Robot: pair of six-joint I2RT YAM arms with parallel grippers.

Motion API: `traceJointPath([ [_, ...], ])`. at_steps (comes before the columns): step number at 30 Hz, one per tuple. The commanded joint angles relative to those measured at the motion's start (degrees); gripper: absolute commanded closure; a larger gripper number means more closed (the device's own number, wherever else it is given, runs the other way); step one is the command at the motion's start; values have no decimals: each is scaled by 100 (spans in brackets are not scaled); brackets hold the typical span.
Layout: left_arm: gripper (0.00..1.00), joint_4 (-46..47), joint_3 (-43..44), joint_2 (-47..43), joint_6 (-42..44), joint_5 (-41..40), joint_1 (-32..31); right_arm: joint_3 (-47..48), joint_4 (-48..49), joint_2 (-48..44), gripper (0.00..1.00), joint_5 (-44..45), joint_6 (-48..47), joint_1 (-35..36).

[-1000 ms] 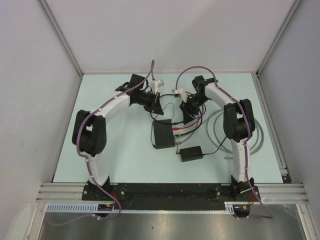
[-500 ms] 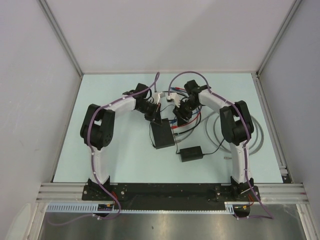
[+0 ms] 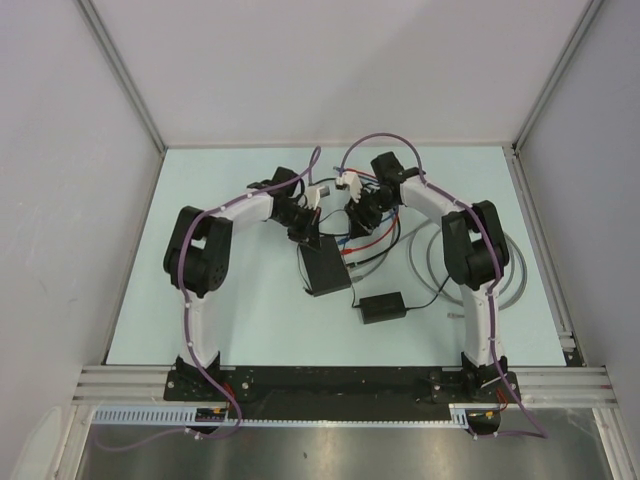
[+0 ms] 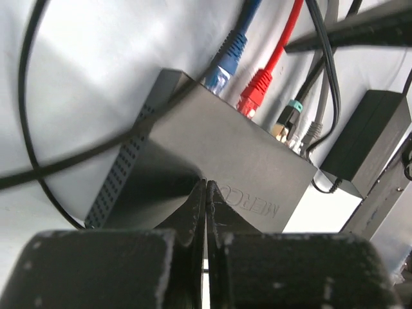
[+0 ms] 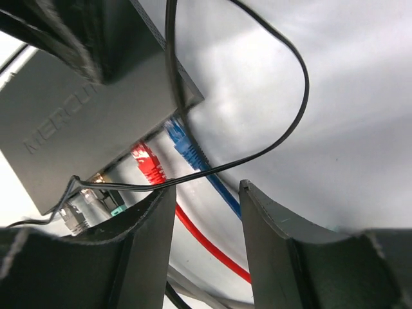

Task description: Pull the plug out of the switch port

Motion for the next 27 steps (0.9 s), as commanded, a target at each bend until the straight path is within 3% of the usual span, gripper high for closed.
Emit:
traceJointPath([
  [1, 100, -158, 219, 182, 241, -329, 55, 386, -157, 162, 51, -478, -140, 62],
  [13, 100, -149, 192, 121, 347, -355, 239, 940, -526, 392, 53, -830, -140, 159],
  [22, 100, -131, 289, 165, 329, -381, 275, -105, -429, -478, 63, -593, -1474, 386],
  [27, 100, -114, 298, 182, 329, -399, 275, -369, -123, -496, 62, -461, -1389, 510],
])
